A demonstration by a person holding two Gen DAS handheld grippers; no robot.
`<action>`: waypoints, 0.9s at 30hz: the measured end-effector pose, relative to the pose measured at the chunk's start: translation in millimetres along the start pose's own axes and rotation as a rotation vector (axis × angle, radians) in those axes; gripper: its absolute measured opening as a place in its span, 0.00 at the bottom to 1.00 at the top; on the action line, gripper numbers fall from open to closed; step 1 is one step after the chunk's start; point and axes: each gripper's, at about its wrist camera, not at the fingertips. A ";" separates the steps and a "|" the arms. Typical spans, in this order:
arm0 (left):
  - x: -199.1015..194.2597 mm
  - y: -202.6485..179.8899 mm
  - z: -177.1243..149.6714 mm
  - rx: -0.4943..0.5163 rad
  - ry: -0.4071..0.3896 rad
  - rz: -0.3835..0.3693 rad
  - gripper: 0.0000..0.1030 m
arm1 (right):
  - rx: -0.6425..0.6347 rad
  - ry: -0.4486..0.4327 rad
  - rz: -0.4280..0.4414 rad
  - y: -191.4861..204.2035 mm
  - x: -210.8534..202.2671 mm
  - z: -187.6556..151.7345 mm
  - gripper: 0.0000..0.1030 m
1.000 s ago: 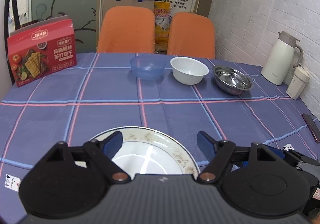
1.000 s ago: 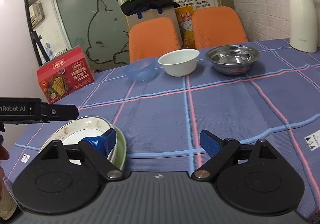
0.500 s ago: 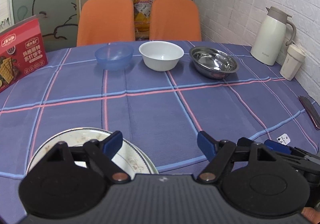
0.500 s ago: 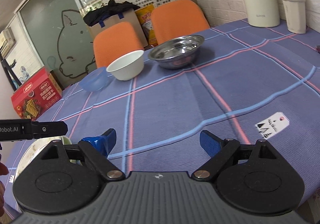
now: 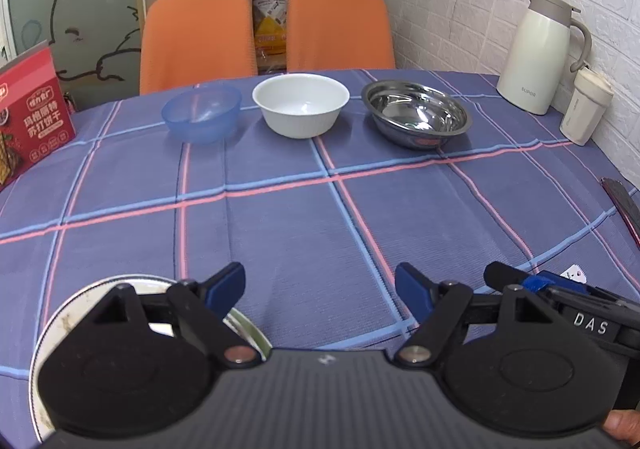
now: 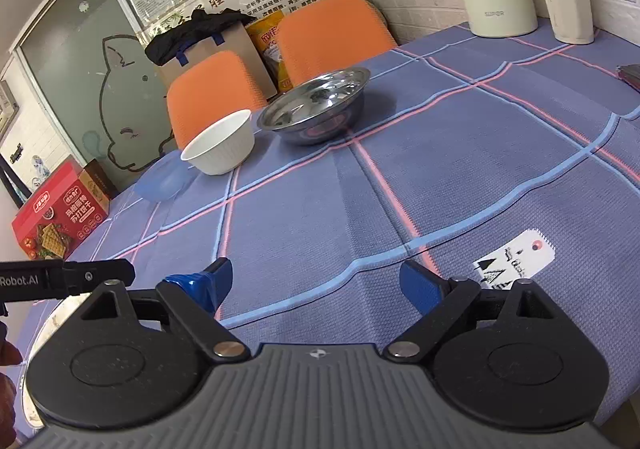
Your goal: Organize plates and bowls
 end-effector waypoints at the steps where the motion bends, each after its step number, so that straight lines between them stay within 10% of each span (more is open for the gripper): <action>1: 1.5 -0.8 0.7 0.003 0.003 0.001 0.76 | 0.003 0.002 -0.013 -0.3 0.8 2.1 0.76; 16: 18.7 -16.6 34.3 0.095 -0.001 0.019 0.76 | -0.003 -0.023 0.011 -9.3 11.3 45.0 0.76; 27: 87.7 -15.3 160.6 0.181 -0.051 -0.110 0.77 | -0.114 -0.083 -0.020 -15.5 48.3 112.5 0.76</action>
Point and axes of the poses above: each gripper's, at about its wrist camera, not at the fingertips, and x roughly the way its jaws point, y to its left, z to its top, and after that the axes turned 8 degrees about -z, right-handed
